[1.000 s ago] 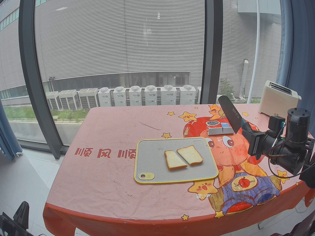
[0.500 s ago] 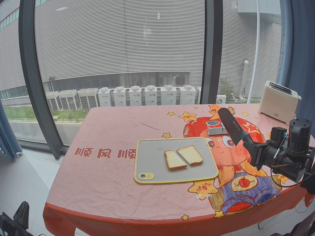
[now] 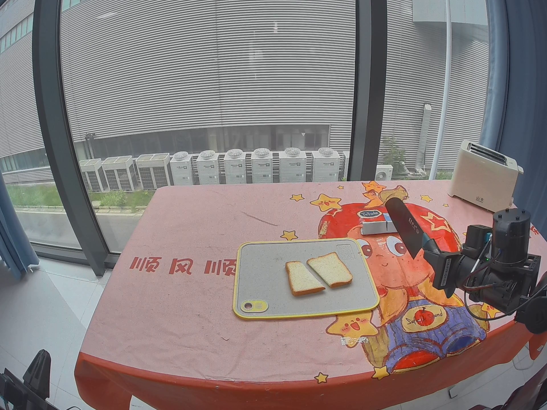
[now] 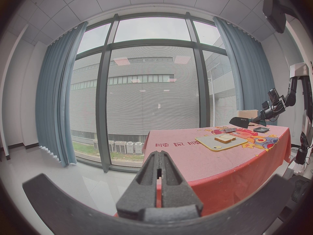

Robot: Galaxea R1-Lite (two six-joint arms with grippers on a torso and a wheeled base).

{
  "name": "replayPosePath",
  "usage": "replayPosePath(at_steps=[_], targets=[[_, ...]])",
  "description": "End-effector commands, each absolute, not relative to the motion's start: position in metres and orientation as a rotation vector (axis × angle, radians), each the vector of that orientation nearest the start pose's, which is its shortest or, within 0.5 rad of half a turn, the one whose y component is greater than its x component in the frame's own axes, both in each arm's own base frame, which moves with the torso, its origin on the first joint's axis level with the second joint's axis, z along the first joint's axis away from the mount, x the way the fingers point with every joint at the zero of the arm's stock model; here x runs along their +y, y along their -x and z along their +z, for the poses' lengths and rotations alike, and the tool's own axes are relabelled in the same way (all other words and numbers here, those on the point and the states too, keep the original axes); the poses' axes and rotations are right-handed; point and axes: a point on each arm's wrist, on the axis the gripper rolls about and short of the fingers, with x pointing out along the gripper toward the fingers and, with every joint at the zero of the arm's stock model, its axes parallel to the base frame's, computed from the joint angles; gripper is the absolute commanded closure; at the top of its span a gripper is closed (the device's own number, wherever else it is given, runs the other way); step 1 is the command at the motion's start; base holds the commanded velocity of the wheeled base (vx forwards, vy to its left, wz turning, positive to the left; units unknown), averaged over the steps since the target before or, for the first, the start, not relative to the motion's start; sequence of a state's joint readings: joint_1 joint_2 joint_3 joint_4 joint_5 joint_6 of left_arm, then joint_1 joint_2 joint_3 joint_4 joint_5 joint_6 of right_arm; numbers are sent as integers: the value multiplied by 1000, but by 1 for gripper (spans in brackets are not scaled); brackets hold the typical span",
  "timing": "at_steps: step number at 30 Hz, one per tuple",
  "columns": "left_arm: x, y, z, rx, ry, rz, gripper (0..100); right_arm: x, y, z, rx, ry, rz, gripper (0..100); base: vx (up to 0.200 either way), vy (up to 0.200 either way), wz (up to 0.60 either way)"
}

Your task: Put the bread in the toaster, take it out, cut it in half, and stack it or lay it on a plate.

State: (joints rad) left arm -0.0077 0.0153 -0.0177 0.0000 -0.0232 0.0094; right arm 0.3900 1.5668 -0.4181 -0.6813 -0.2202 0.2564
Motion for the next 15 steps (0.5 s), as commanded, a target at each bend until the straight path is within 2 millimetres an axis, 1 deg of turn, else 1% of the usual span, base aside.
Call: replayPosePath(at_steps=[1, 15], targets=[[0, 23, 75, 0, -9, -31, 100, 77, -219, 123, 472, -116, 82, 100, 0, 0, 0], [0, 23, 75, 0, -9, -31, 100, 77, -223, 115, 506, -112, 78, 100, 0, 0, 0]])
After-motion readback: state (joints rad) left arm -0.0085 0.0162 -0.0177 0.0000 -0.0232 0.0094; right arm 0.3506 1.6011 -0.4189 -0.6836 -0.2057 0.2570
